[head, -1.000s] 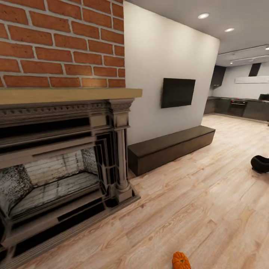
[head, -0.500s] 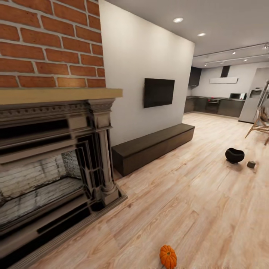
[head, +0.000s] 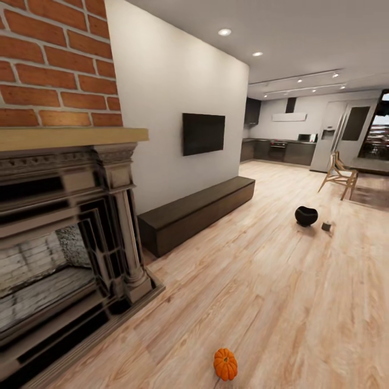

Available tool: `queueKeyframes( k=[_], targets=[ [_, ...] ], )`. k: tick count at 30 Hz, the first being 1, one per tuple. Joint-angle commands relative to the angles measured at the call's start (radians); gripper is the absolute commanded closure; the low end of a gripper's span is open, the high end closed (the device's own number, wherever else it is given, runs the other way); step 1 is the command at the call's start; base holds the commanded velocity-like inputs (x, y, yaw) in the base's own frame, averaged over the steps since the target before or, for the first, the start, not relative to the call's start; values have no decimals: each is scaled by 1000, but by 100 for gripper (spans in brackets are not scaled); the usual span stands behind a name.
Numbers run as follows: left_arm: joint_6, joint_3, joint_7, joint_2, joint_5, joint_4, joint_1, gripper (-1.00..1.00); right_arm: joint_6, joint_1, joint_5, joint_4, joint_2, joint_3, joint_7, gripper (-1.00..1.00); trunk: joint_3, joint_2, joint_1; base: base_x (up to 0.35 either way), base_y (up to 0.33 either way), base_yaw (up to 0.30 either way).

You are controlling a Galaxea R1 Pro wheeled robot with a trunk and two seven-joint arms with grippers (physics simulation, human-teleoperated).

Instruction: Place each of the two pumpkins and all three candles from the living room inside a cabinet in the living room (use any cabinet), then make sure every cabinet is closed, and position the cauldron so it is next to a table in the living room.

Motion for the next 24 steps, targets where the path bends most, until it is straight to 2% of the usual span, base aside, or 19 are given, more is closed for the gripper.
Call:
queueKeyframes(
  k=[1, 8, 24],
  targets=[
    [-3, 1, 0, 0, 1, 0, 0, -100, -3, 0, 0, 0, 0, 0, 1, -100, -1, 0, 0, 0, 0, -290],
    [-3, 0, 0, 0, 1, 1, 0, -100, -16, 0, 0, 0, 0, 0, 1, -100, -1, 0, 0, 0, -56, -290],
    [-4, -1, 0, -1, 1, 1, 0, -100, -33, 0, 0, 0, 0, -1, 35, -100, -4, 0, 0, 0, -257, -290]
  ],
)
